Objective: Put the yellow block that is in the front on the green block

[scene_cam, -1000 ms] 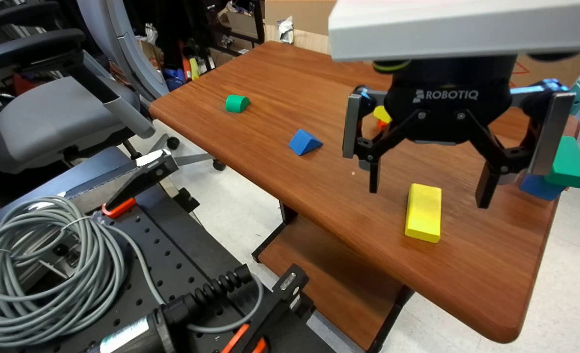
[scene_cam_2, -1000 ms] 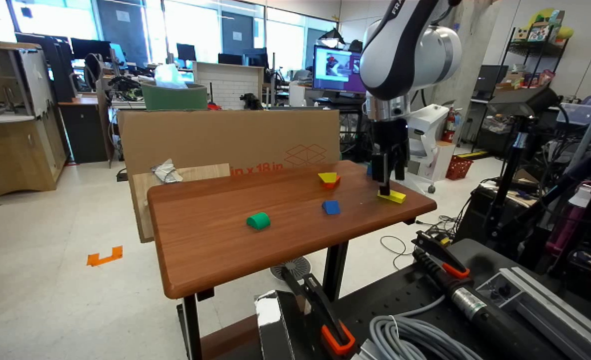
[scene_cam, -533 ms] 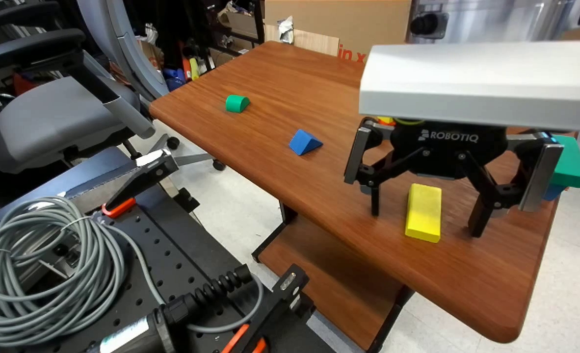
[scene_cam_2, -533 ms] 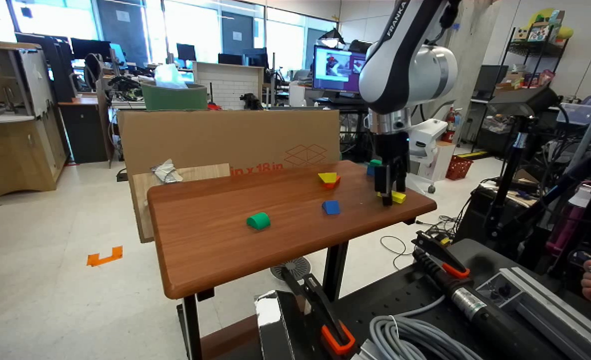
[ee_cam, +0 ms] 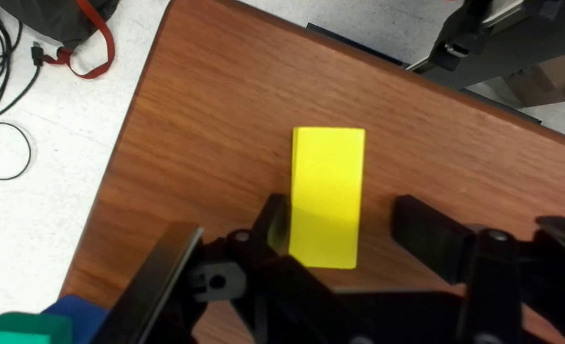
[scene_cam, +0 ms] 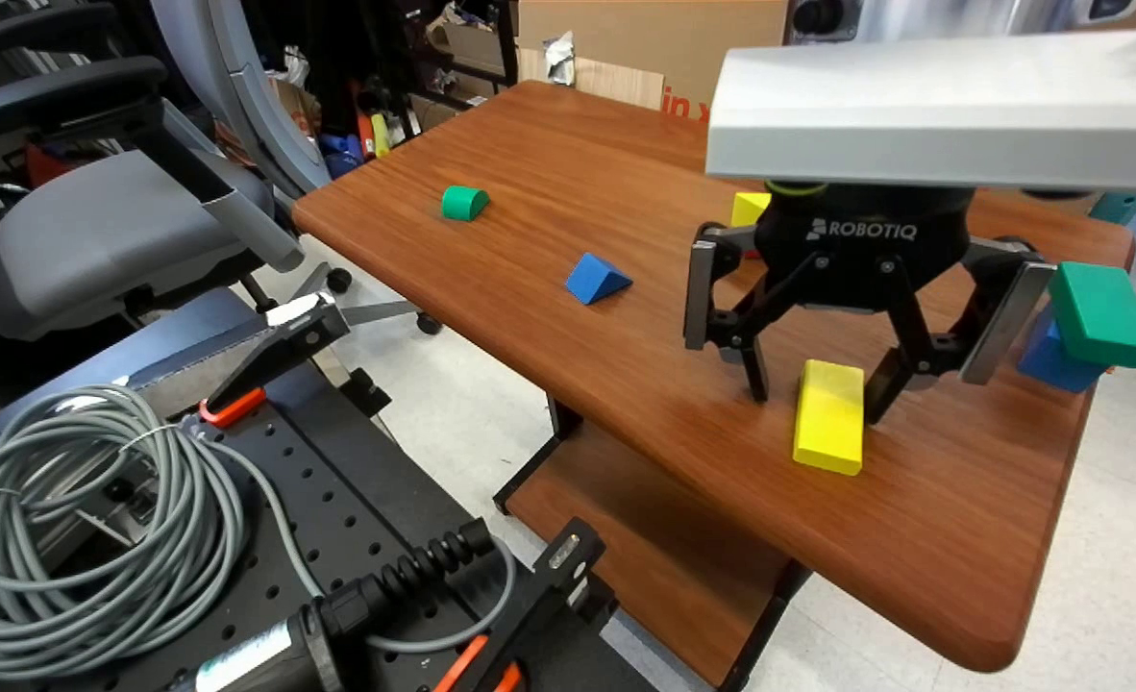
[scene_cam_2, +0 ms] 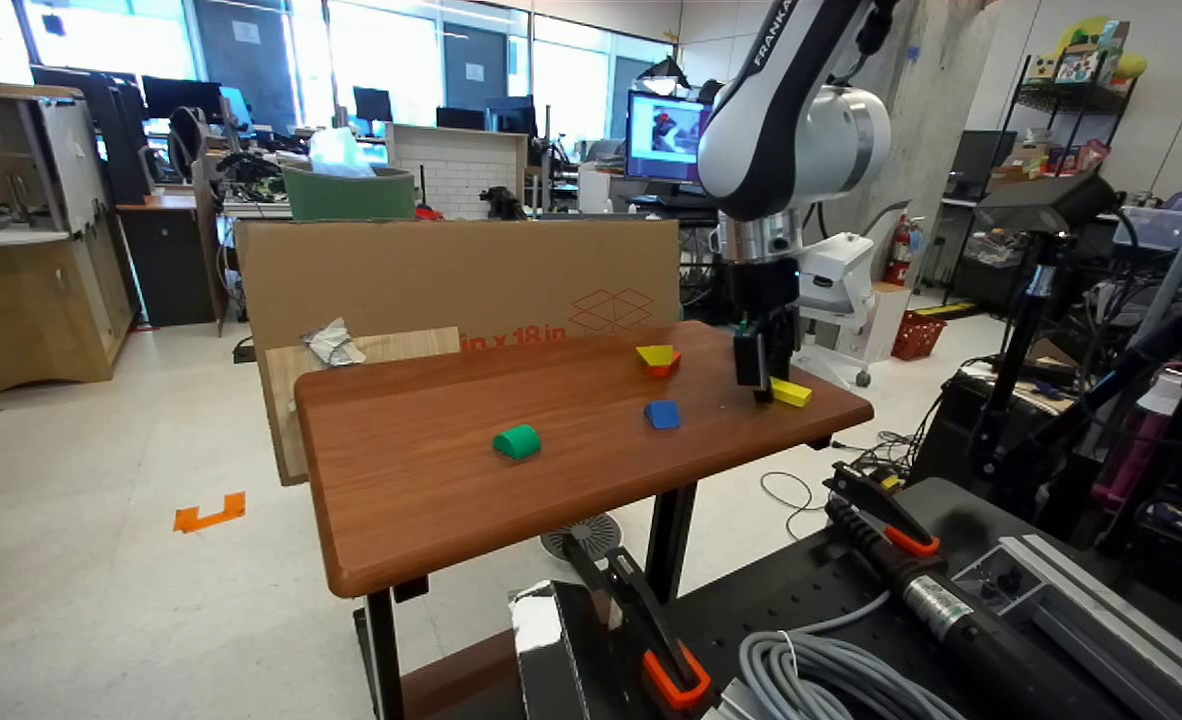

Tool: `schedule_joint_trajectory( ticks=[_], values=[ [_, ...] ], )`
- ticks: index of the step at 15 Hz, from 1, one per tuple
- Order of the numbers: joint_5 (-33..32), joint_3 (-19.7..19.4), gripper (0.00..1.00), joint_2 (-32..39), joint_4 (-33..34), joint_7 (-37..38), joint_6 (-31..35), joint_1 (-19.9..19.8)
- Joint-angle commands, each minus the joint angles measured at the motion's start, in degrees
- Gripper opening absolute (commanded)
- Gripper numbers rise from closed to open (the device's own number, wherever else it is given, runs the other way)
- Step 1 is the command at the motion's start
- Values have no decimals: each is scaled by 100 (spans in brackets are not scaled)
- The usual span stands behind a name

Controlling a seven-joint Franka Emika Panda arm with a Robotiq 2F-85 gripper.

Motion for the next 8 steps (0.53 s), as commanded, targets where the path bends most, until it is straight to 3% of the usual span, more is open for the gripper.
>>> schedule_joint_trajectory(
  ticks=[1,4,8],
  values=[
    [267,208,30,-276,-165,-325,40,-136],
    [761,319,8,-447,-147,-404,-218,-257],
    [1147,265,8,-914,-219,-215,-460,-219]
  ],
)
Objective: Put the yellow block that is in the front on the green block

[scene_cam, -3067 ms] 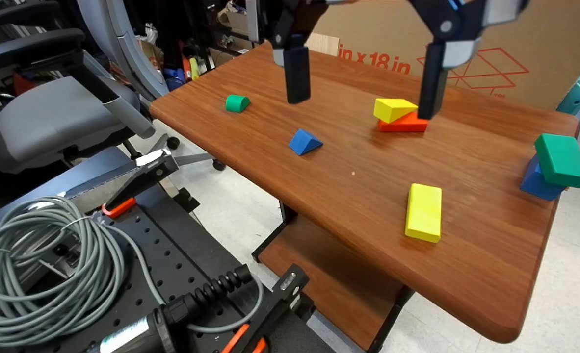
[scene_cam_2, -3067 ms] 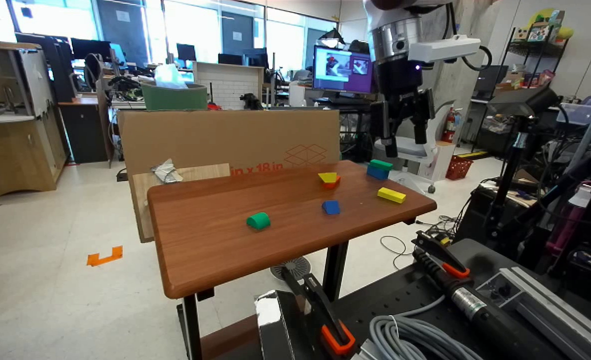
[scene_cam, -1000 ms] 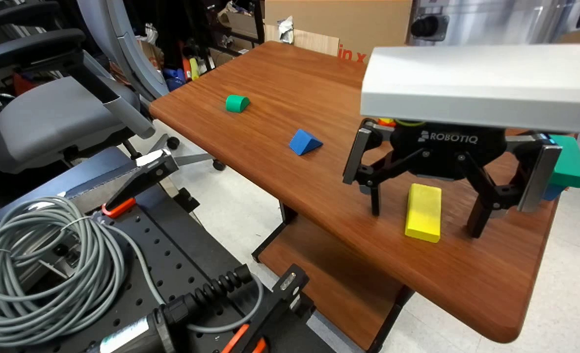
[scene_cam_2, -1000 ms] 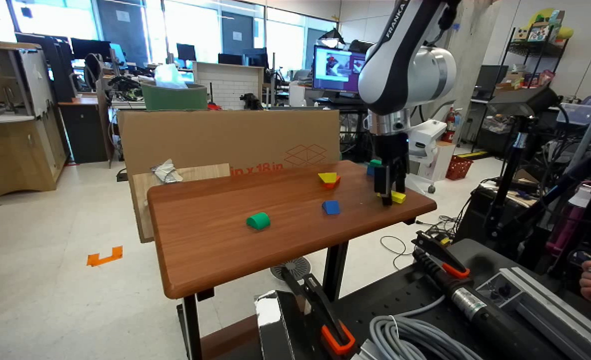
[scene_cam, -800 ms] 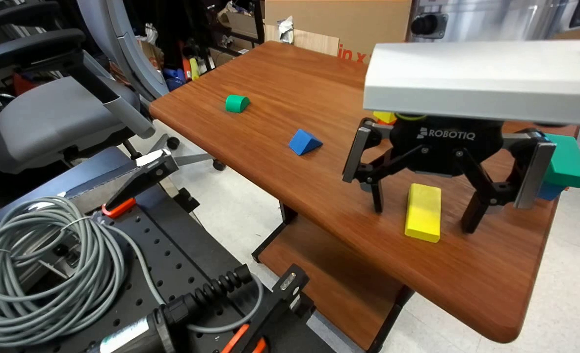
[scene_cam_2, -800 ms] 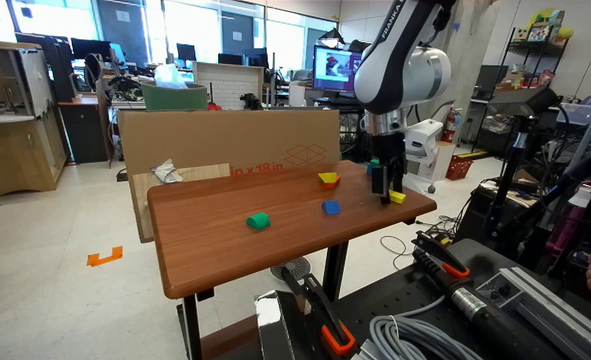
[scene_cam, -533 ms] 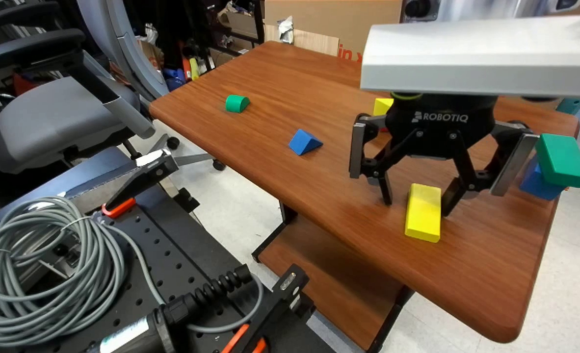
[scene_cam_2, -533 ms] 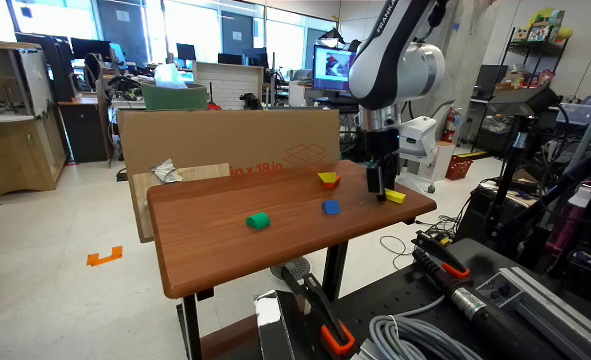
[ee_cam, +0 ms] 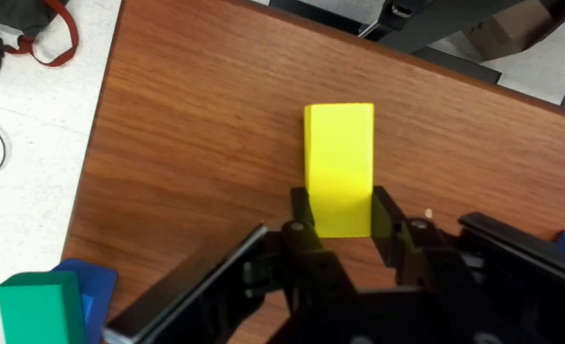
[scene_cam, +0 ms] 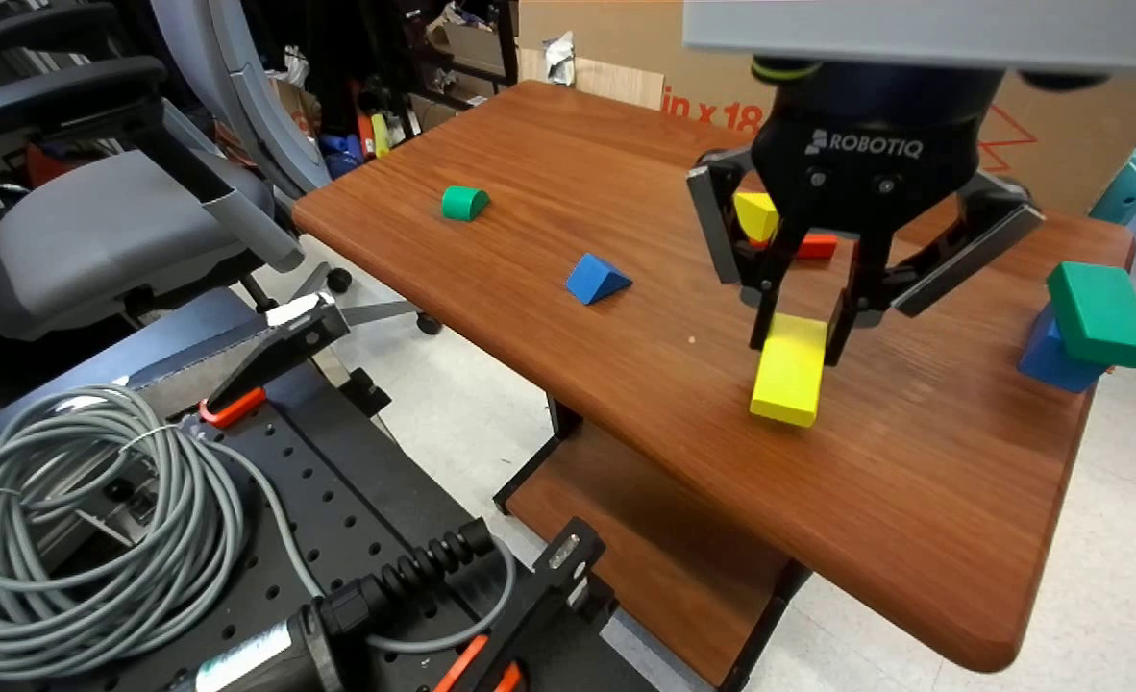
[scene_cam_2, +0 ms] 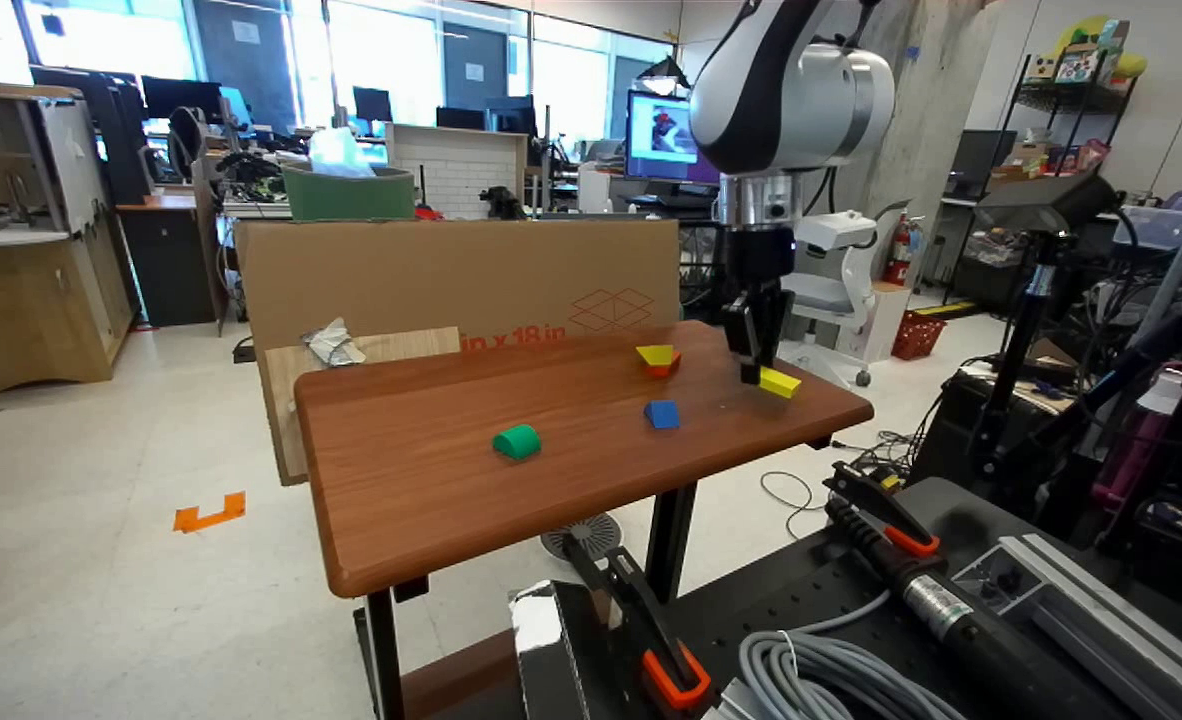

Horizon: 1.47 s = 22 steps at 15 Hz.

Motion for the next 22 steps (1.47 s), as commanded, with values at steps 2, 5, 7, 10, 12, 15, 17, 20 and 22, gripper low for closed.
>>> schedule_joint_trajectory(
  ticks=[2,5,7,10,12,15,17,20,22],
  values=[
    [297,-21,8,-798,-103,108,-393,-34],
    [64,-215,8,-1066,190,405,-622,55],
    [-54,-337,8,-1117,460,546,-761,52],
    [-140,-502,8,-970,872,565,-910,-1],
    [-205,-597,8,-793,1101,526,-933,-33],
    [-205,-680,8,-462,1430,437,-983,-99],
    [-179,-691,8,-195,1679,424,-998,-134],
    [-129,-645,8,185,2054,393,-1093,-182],
    [-139,-628,8,399,2272,407,-1145,-184]
  ],
)
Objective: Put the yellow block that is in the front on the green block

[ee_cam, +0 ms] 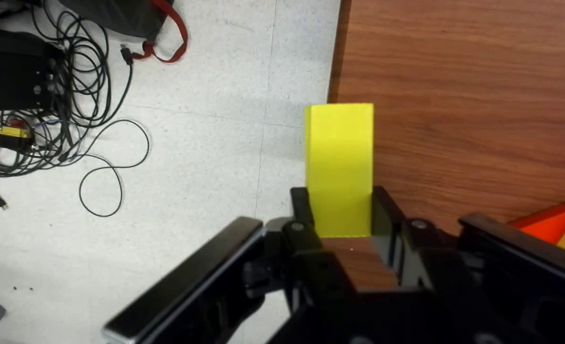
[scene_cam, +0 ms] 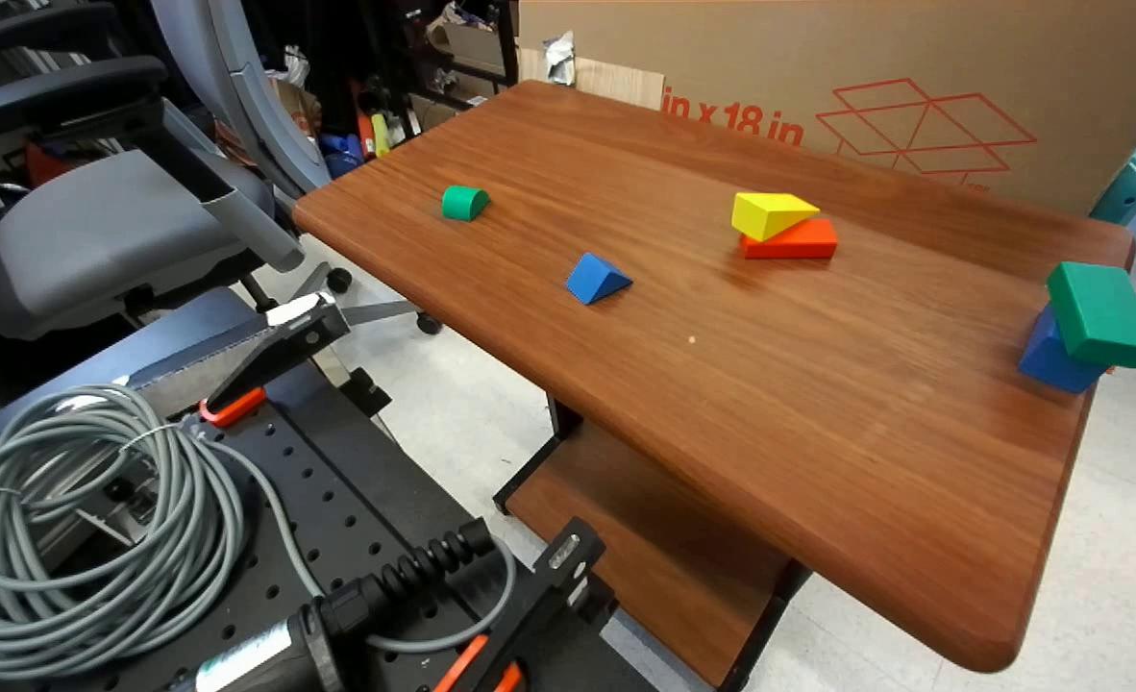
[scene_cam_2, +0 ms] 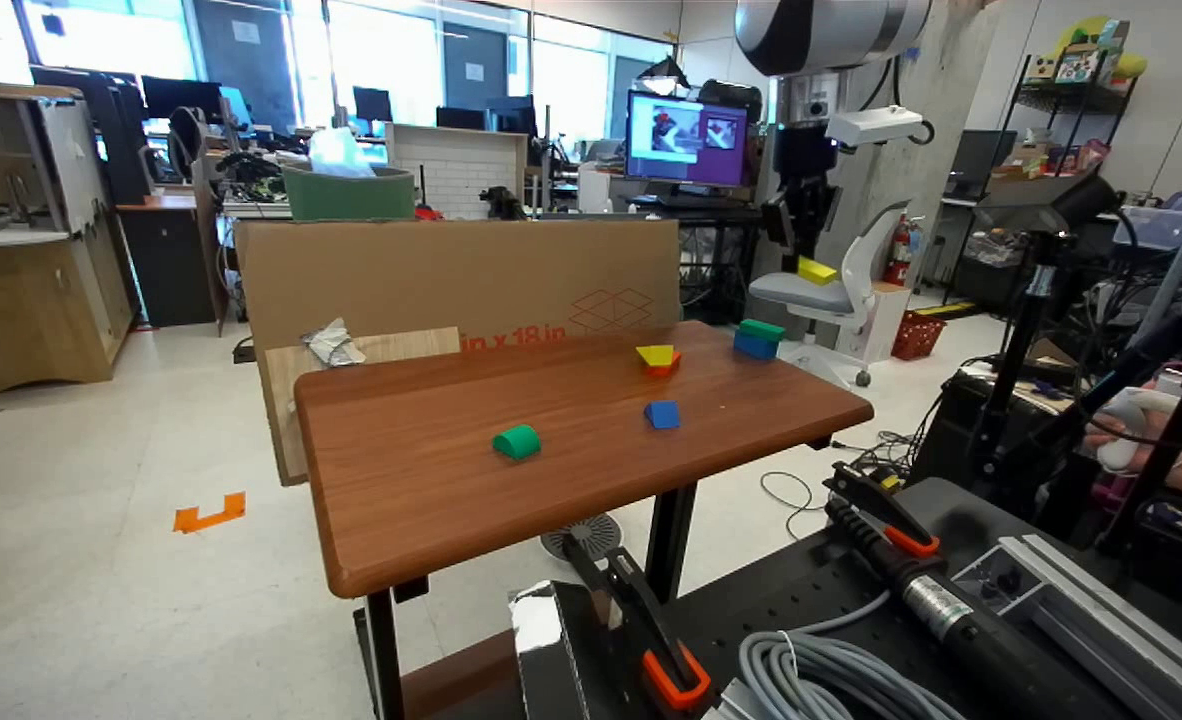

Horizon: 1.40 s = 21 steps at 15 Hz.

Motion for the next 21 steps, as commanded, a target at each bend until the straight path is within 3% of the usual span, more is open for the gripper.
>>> schedule_joint_trajectory(
  ticks=[1,21],
  values=[
    [-33,90,8,468,660,-44,-410,-82],
    [-151,276,8,1775,1986,-104,-932,-12]
  ],
)
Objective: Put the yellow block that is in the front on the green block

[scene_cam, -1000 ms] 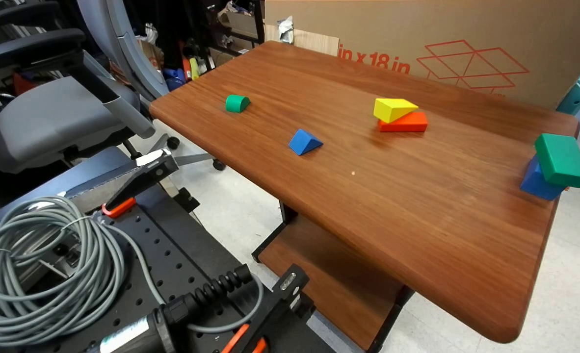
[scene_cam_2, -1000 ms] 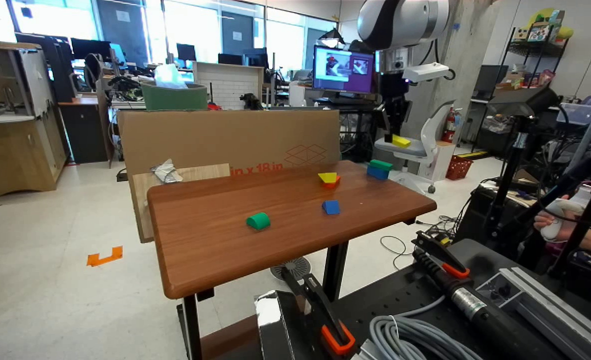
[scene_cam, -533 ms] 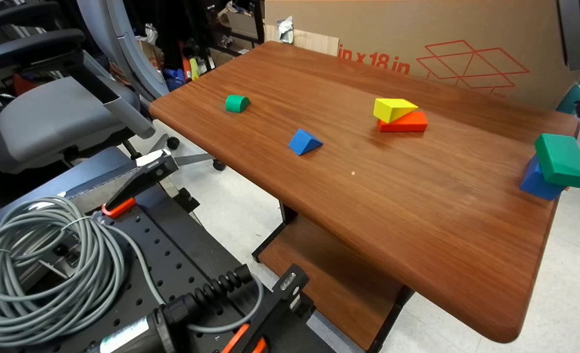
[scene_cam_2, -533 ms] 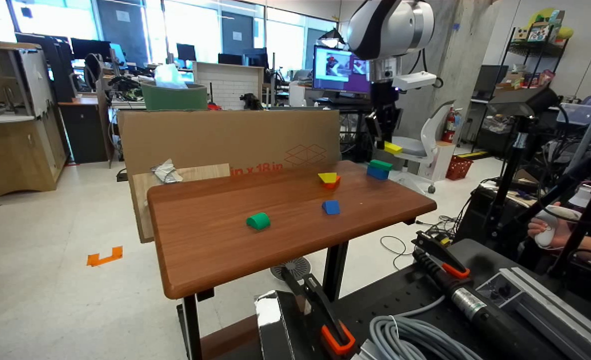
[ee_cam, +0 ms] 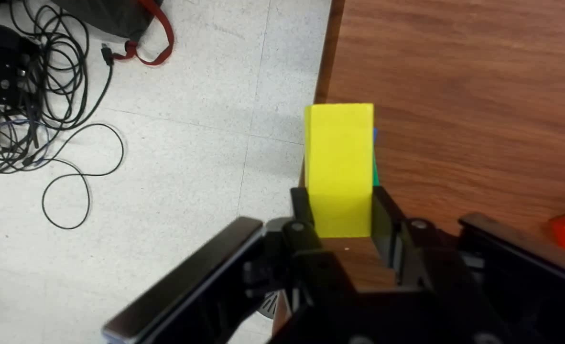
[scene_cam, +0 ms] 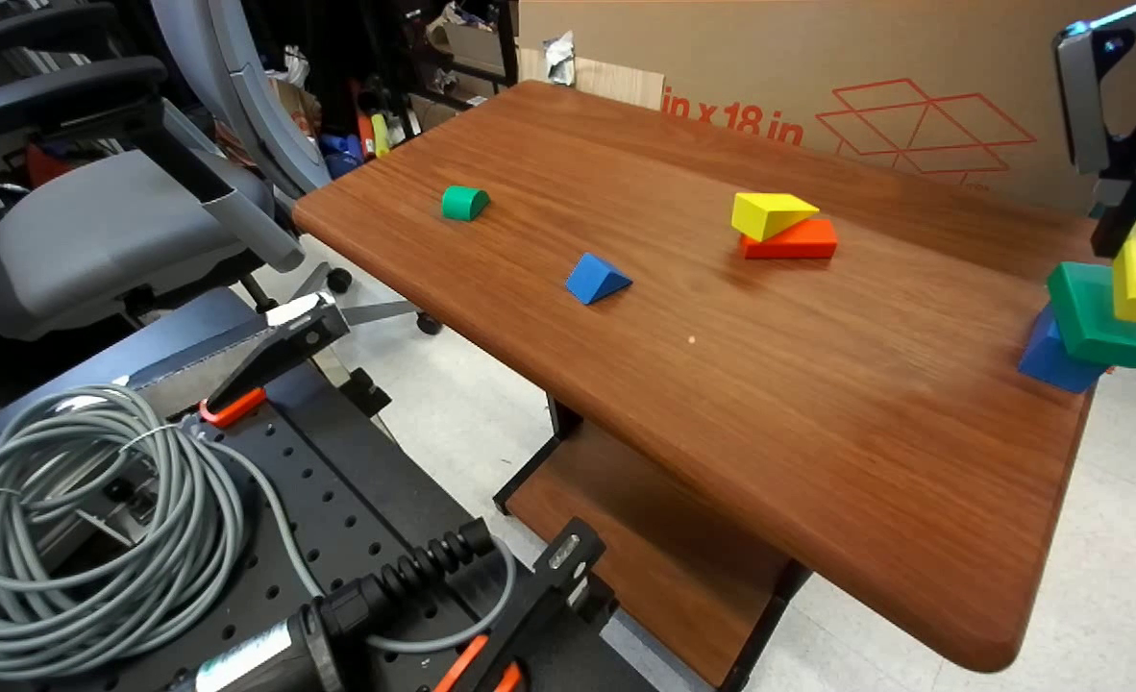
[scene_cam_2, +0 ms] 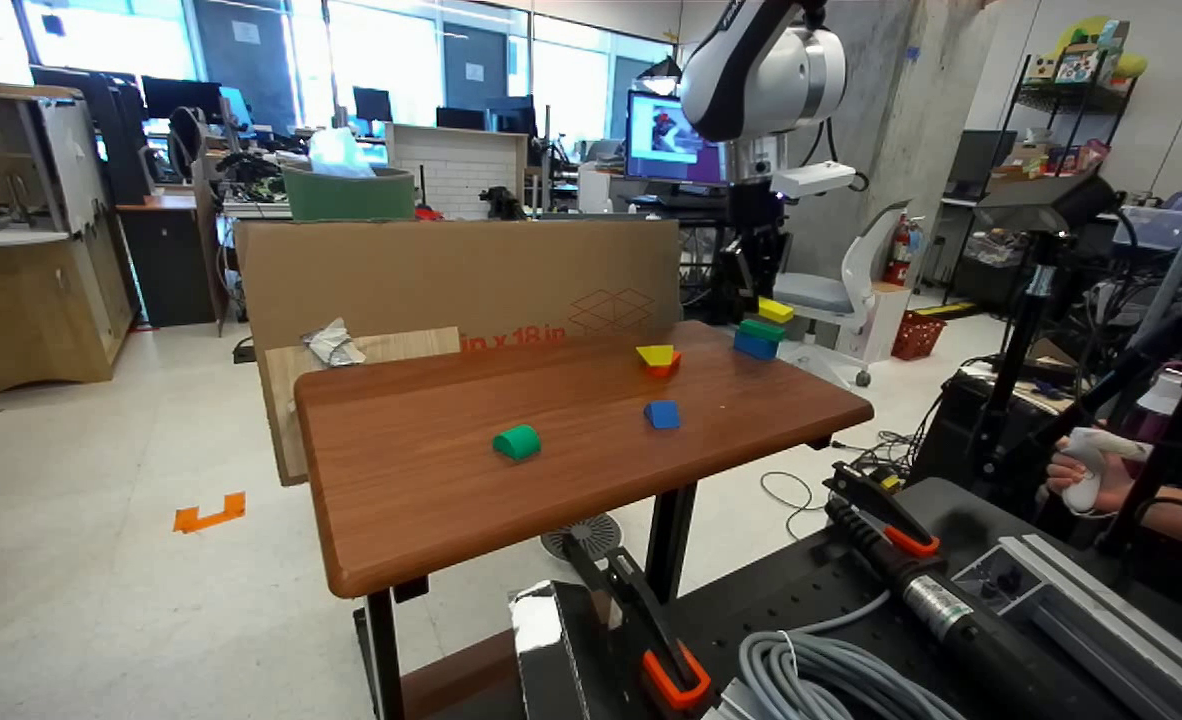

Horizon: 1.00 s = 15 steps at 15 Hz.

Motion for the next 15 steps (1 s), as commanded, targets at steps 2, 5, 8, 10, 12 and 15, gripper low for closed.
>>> schedule_joint_trajectory(
  ticks=[2,5,8,10,12,15],
  values=[
    [-173,45,8,320,399,-34,-318,10],
    [-295,53,8,332,379,-59,-325,55],
    [-420,62,66,215,250,-89,-316,93],
    [-519,59,81,16,49,-117,-212,124],
    [-699,14,96,-315,-261,-80,-67,181],
    [-936,17,100,-1148,-1061,-57,243,223]
  ],
)
